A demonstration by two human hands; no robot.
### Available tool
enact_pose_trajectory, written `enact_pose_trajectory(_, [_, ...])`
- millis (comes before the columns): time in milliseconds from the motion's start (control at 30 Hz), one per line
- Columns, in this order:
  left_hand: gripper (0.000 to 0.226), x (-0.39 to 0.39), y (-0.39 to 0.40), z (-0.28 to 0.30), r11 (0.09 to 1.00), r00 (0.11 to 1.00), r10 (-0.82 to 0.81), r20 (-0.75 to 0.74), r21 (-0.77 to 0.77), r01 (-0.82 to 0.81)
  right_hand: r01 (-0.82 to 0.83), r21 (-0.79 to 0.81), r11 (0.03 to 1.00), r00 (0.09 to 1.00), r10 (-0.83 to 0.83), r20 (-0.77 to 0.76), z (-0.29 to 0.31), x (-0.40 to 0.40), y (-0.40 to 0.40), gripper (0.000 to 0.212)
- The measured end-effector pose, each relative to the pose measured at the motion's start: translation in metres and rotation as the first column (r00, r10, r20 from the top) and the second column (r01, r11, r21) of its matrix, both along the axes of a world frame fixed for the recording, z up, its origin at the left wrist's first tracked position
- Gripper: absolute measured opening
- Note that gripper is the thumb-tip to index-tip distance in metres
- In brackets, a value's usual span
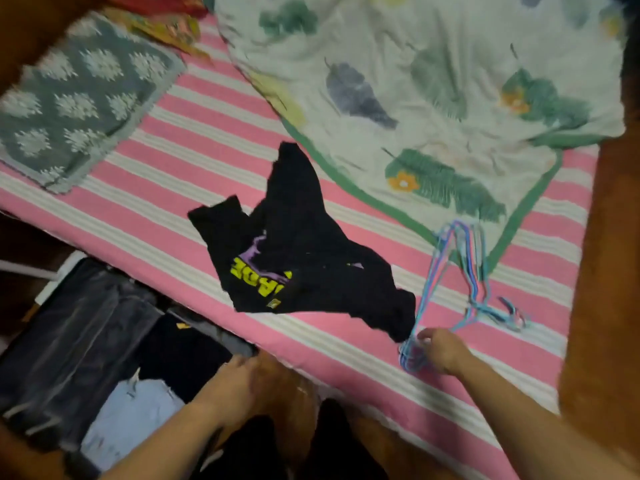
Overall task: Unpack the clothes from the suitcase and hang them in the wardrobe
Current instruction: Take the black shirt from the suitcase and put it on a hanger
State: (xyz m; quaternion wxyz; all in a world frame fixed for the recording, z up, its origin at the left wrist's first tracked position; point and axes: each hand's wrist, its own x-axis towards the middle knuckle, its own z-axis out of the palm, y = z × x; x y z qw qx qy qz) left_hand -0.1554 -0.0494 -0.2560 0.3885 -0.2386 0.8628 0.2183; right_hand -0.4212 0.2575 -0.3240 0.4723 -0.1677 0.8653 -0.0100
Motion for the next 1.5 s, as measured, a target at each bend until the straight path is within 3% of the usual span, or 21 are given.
enact_pose_trajectory(100, [0.015,0.004,-0.003,-0.018,0.990,0.997,0.068,0.039,0.119,-0.072,0.342,-0.007,0.940,0.936,-0.340,0.086,-0.040,0.019,0.016,0.039])
enact_pose_trajectory(167, [0.013,0.005,-0.007,-0.038,0.985,0.990,0.114,0.087,0.123,-0.124,0.535,0.003,0.845,0.844,-0.535,0.028,-0.066,0.019,0.021,0.033])
enact_pose_trajectory(300, [0.012,-0.018,-0.002,-0.075,0.979,0.984,0.159,0.079,0.115,-0.168,0.872,-0.110,0.477,0.462,-0.876,-0.138,-0.113,0.009,0.021,0.036])
enact_pose_trajectory(367, [0.011,-0.039,0.001,-0.094,0.972,0.978,0.207,0.039,0.109,-0.210,0.902,-0.136,0.410,0.378,-0.901,-0.214,-0.127,0.003,0.019,0.036])
enact_pose_trajectory(500, [0.040,-0.076,-0.004,-0.144,0.935,0.935,0.354,0.009,0.034,-0.354,0.859,-0.147,0.490,0.416,-0.836,-0.358,-0.135,0.011,0.021,0.034])
enact_pose_trajectory(633, [0.057,-0.114,-0.012,-0.192,0.821,0.820,0.548,-0.164,-0.081,-0.565,0.789,-0.326,0.520,0.313,-0.797,-0.516,-0.122,0.029,0.032,0.042])
enact_pose_trajectory(700, [0.063,-0.130,-0.020,-0.210,0.780,0.784,0.560,-0.266,-0.150,-0.608,0.753,-0.472,0.459,0.212,-0.848,-0.487,-0.109,0.042,0.029,0.041])
enact_pose_trajectory(767, [0.051,-0.142,-0.030,-0.222,0.783,0.803,0.539,-0.254,-0.201,-0.589,0.707,-0.605,0.366,0.170,-0.918,-0.358,-0.097,0.054,0.018,0.031])
enact_pose_trajectory(833, [0.036,-0.145,-0.034,-0.223,0.817,0.850,0.466,-0.245,-0.250,-0.520,0.661,-0.690,0.294,0.183,-0.956,-0.231,-0.086,0.063,0.002,0.026])
enact_pose_trajectory(900, [0.020,-0.137,-0.025,-0.212,0.881,0.878,0.286,-0.383,-0.255,-0.398,0.630,-0.714,0.305,0.240,-0.951,-0.195,-0.078,0.066,-0.016,0.021])
enact_pose_trajectory(967, [0.024,-0.117,-0.007,-0.190,0.983,0.853,-0.032,-0.521,-0.172,-0.068,0.578,-0.730,0.365,0.352,-0.919,-0.180,-0.070,0.063,-0.041,0.019])
enact_pose_trajectory(1033, [0.040,-0.093,0.004,-0.169,0.938,0.787,-0.330,-0.522,-0.088,0.335,0.565,-0.755,0.332,0.459,-0.887,-0.047,-0.064,0.058,-0.073,0.038])
enact_pose_trajectory(1067, [0.043,-0.083,0.006,-0.158,0.916,0.777,-0.365,-0.512,-0.051,0.397,0.564,-0.763,0.316,0.506,-0.863,0.016,-0.060,0.055,-0.088,0.051])
enact_pose_trajectory(1133, [0.046,-0.065,-0.001,-0.138,0.967,0.827,-0.226,-0.515,-0.017,0.254,0.547,-0.757,0.358,0.604,-0.794,0.061,-0.052,0.048,-0.115,0.062])
enact_pose_trajectory(1200, [0.050,-0.055,-0.016,-0.106,0.999,0.833,-0.006,-0.554,-0.033,-0.015,0.494,-0.732,0.468,0.725,-0.686,0.051,-0.035,0.044,-0.139,0.054])
enact_pose_trajectory(1267, [0.053,-0.056,-0.032,-0.064,0.987,0.766,0.102,-0.635,-0.035,-0.160,0.471,-0.723,0.505,0.816,-0.560,0.140,-0.001,0.044,-0.160,0.047])
enact_pose_trajectory(1333, [0.049,-0.069,-0.043,-0.011,0.979,0.672,0.139,-0.727,-0.001,-0.204,0.457,-0.736,0.499,0.877,-0.390,0.281,0.045,0.051,-0.182,0.052])
enact_pose_trajectory(1433, [0.041,-0.097,-0.051,0.077,0.976,0.590,0.121,-0.798,-0.014,-0.219,0.280,-0.825,0.490,0.960,-0.164,0.228,0.125,0.062,-0.219,0.053])
enact_pose_trajectory(1500, [0.032,-0.113,-0.059,0.130,0.909,0.494,0.351,-0.795,0.163,-0.383,0.139,-0.880,0.453,0.989,-0.114,0.098,0.177,0.056,-0.241,0.039])
